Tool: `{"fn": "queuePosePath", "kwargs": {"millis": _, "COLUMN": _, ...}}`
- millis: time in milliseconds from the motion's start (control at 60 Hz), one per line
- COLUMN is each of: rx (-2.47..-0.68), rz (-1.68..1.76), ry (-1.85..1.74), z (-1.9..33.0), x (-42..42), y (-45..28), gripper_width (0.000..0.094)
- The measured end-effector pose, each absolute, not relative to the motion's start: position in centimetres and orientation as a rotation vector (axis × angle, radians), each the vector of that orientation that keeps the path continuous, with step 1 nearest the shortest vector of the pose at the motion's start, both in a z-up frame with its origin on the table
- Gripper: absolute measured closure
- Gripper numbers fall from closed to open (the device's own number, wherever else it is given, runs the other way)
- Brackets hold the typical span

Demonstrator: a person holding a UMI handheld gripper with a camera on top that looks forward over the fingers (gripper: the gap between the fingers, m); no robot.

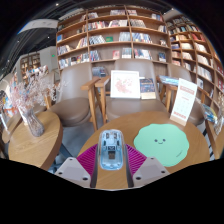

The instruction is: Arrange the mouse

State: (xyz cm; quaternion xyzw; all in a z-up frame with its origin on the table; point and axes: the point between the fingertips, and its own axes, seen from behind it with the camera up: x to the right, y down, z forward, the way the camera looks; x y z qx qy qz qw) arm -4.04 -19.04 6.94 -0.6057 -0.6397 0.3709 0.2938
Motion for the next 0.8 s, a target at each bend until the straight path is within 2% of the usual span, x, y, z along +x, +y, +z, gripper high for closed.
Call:
{"fn": "queuePosePath", "kwargs": {"millis": 100, "rx": -1.588, "rz": 1.026, "ry": -1.638, "z": 10.8, "x": -6.6, "y": -14.8, "gripper_width": 0.0518}}
{"fn": "queuePosePath", "kwargs": {"millis": 183, "rx": -1.560, "rz": 0.926, "ry": -1.593, "z": 11.2, "x": -9.2, "y": -9.6, "gripper_width": 0.0520}}
{"fn": "queuePosePath", "kwargs": {"millis": 350, "rx": -1.644, "rz": 0.863, "ry": -1.589, "z": 6.6, "x": -11.1, "y": -2.7, "gripper_width": 0.0521}}
{"fn": "queuePosePath", "kwargs": {"millis": 567, "rx": -1.660, "rz": 0.793, "ry": -1.631, "z": 0.7, "x": -12.0, "y": 1.1, "gripper_width": 0.0506}}
{"fn": "queuePosePath", "kwargs": {"millis": 650, "rx": -1.680, "rz": 0.781, "ry": -1.633, "z": -0.5, "x": -11.8, "y": 1.6, "gripper_width": 0.0495}}
{"fn": "queuePosePath", "kwargs": {"millis": 800, "rx": -1.717, "rz": 0.809, "ry": -1.614, "z": -0.9, "x": -11.6, "y": 1.7, "gripper_width": 0.0415}}
